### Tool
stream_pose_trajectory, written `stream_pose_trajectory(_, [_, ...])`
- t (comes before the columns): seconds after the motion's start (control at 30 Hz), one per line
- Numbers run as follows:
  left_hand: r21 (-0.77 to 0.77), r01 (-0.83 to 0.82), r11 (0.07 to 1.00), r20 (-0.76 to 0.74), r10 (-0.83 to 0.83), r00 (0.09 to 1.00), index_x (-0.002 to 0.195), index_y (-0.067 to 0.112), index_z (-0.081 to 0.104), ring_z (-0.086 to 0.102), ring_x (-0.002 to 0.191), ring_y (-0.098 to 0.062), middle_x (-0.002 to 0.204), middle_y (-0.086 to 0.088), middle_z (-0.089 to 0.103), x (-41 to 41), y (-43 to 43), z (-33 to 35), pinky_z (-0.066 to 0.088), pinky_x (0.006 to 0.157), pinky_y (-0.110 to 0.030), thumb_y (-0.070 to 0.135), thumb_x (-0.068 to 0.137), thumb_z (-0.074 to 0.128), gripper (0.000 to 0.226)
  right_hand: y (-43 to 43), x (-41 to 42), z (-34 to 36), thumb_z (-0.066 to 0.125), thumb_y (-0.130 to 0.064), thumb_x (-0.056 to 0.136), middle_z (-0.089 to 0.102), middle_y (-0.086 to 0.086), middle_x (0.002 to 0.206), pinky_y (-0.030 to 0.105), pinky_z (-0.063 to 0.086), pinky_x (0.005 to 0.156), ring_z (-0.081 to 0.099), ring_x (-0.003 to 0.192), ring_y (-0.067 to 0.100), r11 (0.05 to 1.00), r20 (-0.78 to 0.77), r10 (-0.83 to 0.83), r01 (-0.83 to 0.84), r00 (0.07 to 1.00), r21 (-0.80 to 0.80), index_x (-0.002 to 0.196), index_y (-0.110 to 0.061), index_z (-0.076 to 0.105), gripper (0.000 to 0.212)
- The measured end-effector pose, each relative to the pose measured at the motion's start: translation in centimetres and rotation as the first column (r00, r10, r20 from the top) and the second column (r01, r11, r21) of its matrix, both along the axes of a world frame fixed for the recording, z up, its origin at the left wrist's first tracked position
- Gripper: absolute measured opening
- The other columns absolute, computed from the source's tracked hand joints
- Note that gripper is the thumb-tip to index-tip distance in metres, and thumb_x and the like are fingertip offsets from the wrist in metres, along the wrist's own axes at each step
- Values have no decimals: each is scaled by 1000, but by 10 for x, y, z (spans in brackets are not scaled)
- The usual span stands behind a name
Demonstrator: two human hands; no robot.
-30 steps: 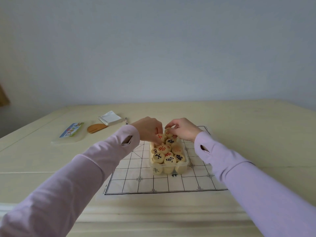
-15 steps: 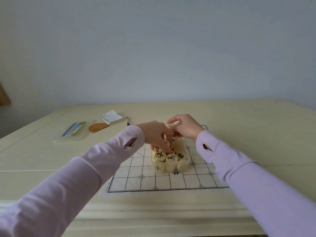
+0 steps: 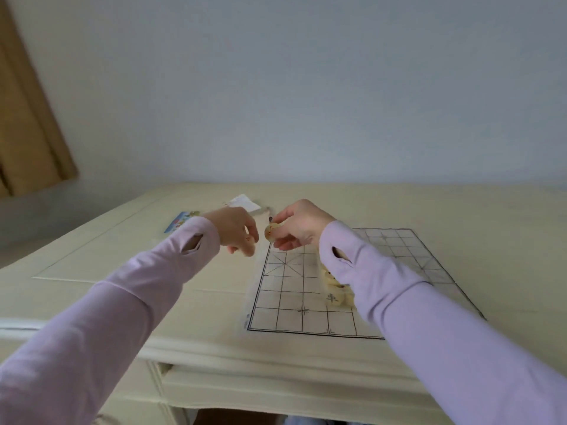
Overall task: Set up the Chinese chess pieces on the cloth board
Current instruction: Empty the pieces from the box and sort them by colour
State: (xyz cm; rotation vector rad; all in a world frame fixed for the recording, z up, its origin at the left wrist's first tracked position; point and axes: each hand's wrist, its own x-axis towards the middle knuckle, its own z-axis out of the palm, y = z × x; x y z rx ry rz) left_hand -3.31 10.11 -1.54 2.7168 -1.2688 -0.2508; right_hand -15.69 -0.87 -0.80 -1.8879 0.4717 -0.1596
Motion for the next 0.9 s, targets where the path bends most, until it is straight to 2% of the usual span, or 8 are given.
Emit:
stream_pose_trajectory(0.13, [48,-46,998,-61,49,997,96,18,68,58,50,-6,78,1,65,20,31,-19,48,61,-20,16,72,76,26,34,28,-18,62,13,81,54,10,67,36,55,70,53,56,20,998,-130,54,-50,990,34,105,10,62,24])
stream_pose_trajectory(0.3, [29,-126,992,-115,128,985,96,22,63,65,56,-7,80,0,70,29,50,-29,52,83,-28,25,77,70,21,51,50,-36,60,15,80,60,16,74,47,51,93,56,59,23,998,-240,59,-61,969,-1,100,11,64,21])
stream_pose_trajectory(0.4, [-24,-216,976,-122,212,970,101,17,61,65,55,-6,76,1,70,28,54,-29,51,85,-27,27,84,62,20,56,54,-41,57,15,81,64,22,86,46,50,93,60,67,29,998,-258,57,-61,964,-8,101,9,63,22])
stream_pose_trajectory(0.53, [-28,-283,959,-133,278,951,105,15,61,65,59,-7,77,-1,72,24,56,-32,47,76,-23,31,89,57,23,57,58,-43,49,15,86,57,21,69,48,52,82,59,67,32,1000,-214,5,-4,977,5,94,5,58,16])
stream_pose_trajectory(0.63, [-33,-306,951,-168,297,940,111,12,60,67,64,-10,87,-4,74,20,57,-30,46,76,-22,28,94,48,26,54,61,-42,45,12,89,54,17,71,49,51,92,64,79,37,999,-200,-13,6,980,-35,109,7,56,24])
stream_pose_trajectory(0.73, [-68,-330,941,-202,311,929,122,8,55,70,72,-17,94,-7,70,16,55,-24,45,66,-21,12,97,37,31,51,57,-36,43,9,91,52,12,78,45,52,91,66,85,35,999,-184,-14,6,983,-42,96,2,57,17])
stream_pose_trajectory(0.83, [-83,-322,943,-185,302,935,131,14,48,71,87,-23,111,-9,63,19,53,-24,53,83,-30,3,95,31,41,43,50,-29,47,8,90,53,14,96,43,50,95,60,112,37,993,-133,21,-36,991,-112,121,9,53,32])
stream_pose_trajectory(0.9, [-97,-311,946,-191,289,938,133,13,47,68,95,-27,120,-11,59,21,49,-25,55,87,-35,2,95,31,43,37,41,-24,48,8,90,53,17,99,44,49,97,57,116,38,990,-97,21,-35,995,-137,126,10,50,36])
